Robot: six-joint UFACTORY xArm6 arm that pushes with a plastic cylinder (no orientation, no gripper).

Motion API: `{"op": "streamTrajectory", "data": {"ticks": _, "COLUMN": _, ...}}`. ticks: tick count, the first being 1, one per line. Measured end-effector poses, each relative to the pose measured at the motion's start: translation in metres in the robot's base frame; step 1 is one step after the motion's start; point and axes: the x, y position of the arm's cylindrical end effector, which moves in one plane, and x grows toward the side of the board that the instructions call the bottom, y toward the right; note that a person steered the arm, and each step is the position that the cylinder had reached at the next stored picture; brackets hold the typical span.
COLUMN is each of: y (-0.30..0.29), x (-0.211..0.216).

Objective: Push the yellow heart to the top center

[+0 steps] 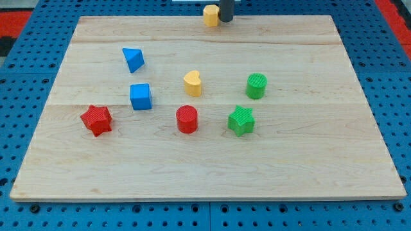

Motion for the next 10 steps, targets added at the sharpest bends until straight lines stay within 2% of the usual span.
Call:
{"op": "streamTrajectory", "data": {"ticks": 1, "y": 0.008, "x": 0.014}}
{"op": "streamTrajectory", "data": {"ticks": 2, "y": 0.016, "x": 0.077}}
{"op": "streamTrajectory", "data": {"ticks": 3, "y": -0.029, "x": 0.107}}
{"op": "streamTrajectory", "data": {"ticks": 4, "y": -0.085, "x": 0.107}}
{"op": "streamTrajectory", "data": {"ticks": 5, "y": -0.092, "x": 0.143}}
{"op": "streamTrajectory", "data": {"ticks": 6, "y": -0.094, "x": 0.205}}
{"op": "streamTrajectory", "data": {"ticks": 7, "y": -0.123, "x": 0.257}}
{"op": "streamTrajectory", "data": {"ticks": 8, "y": -0.107, "x": 0.280}}
{"op": "streamTrajectory", "data": {"ticks": 9, "y": -0.078, "x": 0.270}}
{"op": "streamTrajectory", "data": {"ticks": 10, "y": -0.078, "x": 0.246}}
